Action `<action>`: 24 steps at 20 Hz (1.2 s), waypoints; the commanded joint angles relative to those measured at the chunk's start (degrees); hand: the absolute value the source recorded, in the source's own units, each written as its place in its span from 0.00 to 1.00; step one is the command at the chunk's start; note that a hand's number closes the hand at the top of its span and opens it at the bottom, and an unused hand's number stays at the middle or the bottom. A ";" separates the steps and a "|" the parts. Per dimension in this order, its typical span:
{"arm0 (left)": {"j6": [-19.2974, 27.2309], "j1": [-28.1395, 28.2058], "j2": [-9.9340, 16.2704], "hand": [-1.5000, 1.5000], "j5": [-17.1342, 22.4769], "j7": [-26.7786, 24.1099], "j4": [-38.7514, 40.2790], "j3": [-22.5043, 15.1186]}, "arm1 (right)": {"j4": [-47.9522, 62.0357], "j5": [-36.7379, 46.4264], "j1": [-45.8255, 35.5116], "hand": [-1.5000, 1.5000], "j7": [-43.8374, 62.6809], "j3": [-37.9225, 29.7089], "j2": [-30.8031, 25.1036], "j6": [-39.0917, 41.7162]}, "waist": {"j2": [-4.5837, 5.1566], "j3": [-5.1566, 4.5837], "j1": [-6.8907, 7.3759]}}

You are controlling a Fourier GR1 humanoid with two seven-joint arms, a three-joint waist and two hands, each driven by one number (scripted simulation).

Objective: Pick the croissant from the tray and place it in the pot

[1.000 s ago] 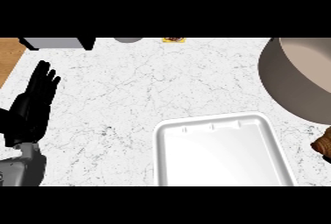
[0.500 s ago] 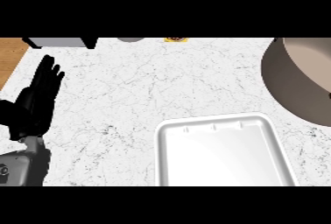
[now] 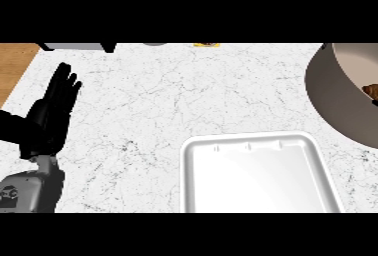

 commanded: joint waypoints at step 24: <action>-0.97 -0.16 0.12 0.50 1.17 0.17 -0.41 1.02 | 48.55 -5.06 -20.23 0.00 -21.66 -10.35 0.73 14.53 | 0.35 0.37 1.25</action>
